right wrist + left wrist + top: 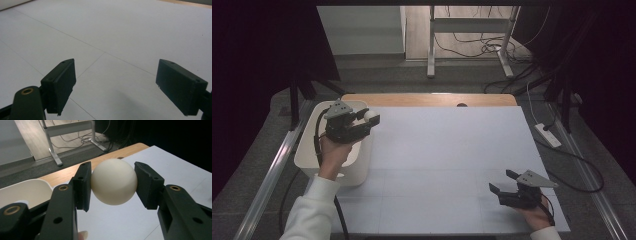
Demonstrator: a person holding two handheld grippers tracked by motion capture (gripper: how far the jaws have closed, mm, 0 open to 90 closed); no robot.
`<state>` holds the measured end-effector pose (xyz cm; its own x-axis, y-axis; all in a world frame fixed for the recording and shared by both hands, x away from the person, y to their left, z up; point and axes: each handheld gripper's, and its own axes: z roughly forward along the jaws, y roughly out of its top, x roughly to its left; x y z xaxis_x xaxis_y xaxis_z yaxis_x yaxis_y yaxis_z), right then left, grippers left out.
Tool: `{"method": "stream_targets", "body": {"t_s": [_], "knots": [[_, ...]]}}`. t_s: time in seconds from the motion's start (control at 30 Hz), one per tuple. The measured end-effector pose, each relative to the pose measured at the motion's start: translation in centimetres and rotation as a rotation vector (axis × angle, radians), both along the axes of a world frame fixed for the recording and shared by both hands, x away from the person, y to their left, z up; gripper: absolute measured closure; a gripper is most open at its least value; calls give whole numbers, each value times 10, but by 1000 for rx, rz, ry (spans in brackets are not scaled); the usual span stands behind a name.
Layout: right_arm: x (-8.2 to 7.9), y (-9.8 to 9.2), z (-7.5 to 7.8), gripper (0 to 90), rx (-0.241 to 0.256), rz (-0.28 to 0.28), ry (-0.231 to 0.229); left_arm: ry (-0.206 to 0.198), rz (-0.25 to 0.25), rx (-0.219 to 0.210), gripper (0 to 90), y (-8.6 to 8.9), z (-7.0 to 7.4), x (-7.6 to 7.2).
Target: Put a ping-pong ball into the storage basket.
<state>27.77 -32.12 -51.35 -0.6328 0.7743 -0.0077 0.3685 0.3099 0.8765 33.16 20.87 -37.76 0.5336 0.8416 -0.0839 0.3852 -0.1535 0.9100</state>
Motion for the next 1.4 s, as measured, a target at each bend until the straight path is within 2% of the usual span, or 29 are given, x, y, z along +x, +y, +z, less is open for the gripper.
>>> {"method": "stream_targets", "body": {"t_s": [1.4], "knots": [[0, 0, 0, 166, 1, -1, 0, 38, 135, -22, 508, 43, -5, 7]]}}
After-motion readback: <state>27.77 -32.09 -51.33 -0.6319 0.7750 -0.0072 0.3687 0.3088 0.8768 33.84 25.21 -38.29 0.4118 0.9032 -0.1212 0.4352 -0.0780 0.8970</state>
